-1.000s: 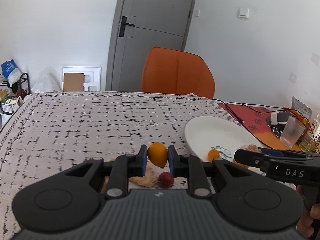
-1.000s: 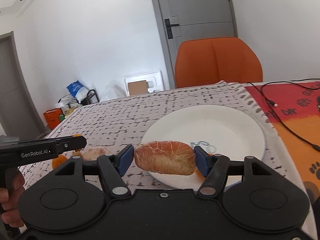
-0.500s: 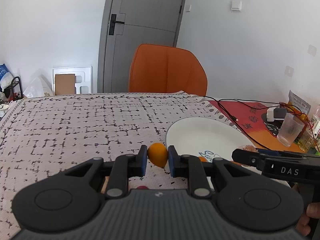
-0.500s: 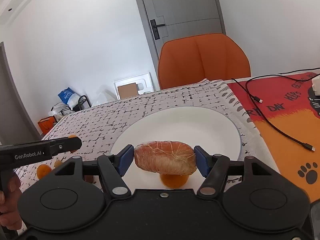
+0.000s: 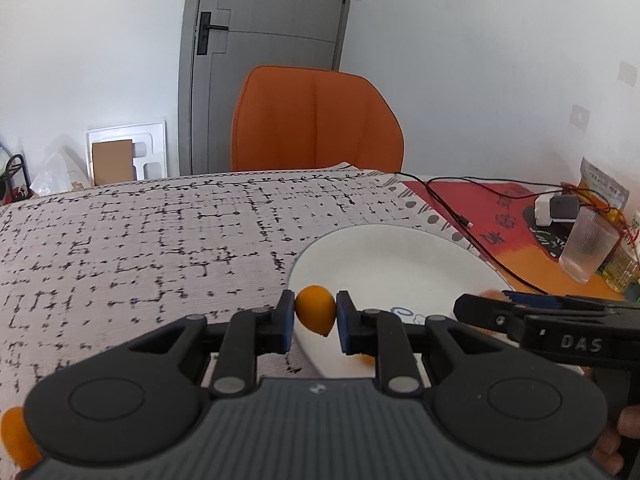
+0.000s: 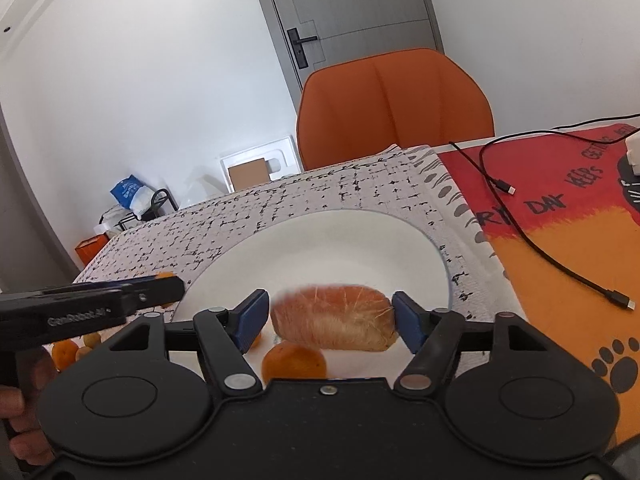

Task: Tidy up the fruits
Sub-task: 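Carry the tangerine with the left gripper while the right gripper carries the pomelo segment over the bowl, then open the left gripper over the bowl while the right gripper releases the pomelo segment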

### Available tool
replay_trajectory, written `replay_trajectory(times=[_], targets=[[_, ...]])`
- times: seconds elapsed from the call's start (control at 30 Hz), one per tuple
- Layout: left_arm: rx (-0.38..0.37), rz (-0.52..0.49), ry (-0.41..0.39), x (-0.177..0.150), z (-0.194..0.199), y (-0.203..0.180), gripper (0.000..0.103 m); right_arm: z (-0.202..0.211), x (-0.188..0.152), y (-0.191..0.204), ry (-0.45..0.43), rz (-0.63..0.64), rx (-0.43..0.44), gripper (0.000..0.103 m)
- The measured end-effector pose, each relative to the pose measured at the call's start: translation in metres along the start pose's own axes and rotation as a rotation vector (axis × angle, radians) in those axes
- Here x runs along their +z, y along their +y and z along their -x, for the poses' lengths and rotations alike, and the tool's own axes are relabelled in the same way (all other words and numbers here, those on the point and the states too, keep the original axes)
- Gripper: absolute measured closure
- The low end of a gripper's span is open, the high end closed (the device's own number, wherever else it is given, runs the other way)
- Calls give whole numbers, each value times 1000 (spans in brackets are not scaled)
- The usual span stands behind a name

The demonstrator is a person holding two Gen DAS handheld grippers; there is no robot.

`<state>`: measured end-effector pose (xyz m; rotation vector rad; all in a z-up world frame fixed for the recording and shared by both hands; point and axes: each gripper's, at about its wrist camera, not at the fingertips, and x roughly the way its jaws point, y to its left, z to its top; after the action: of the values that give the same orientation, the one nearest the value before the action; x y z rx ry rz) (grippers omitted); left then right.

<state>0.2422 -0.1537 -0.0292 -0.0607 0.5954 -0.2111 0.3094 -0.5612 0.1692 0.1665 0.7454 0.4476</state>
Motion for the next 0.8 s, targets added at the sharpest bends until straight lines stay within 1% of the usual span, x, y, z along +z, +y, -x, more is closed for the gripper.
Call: replay_trajectory(times=[0.07, 0.2, 0.23, 0.27, 0.4, 0.5, 0.6, 0.7, 0.77, 0.8], targets=[[21, 3, 11, 2, -6, -3, 82, 0, 2, -3, -4, 0, 21, 28], [66, -16, 25, 5, -13, -10, 82, 1, 7, -6, 0, -4, 78, 28], [74, -15, 21, 6, -12, -11, 82, 2, 7, -5, 3, -4, 100, 27], [76, -11, 16, 7, -11, -11, 82, 2, 8, -5, 4, -3, 116, 23], [94, -3, 19, 9, -10, -16, 82, 1, 8, -5, 27, -8, 156, 22], [89, 2, 20, 11, -7, -18, 80, 1, 8, -4, 57, -4, 172, 22], [122, 15, 17, 11, 2, -13, 78, 1, 8, -2, 80, 11, 177, 22], [133, 48, 23, 7, 13, -3, 78, 3, 8, 1, 83, 27, 171, 22], [149, 55, 25, 4, 21, 2, 75, 5, 6, 5, 80, 35, 167, 22], [151, 55, 26, 2, 25, 5, 71, 6, 5, 8, 77, 39, 163, 22]])
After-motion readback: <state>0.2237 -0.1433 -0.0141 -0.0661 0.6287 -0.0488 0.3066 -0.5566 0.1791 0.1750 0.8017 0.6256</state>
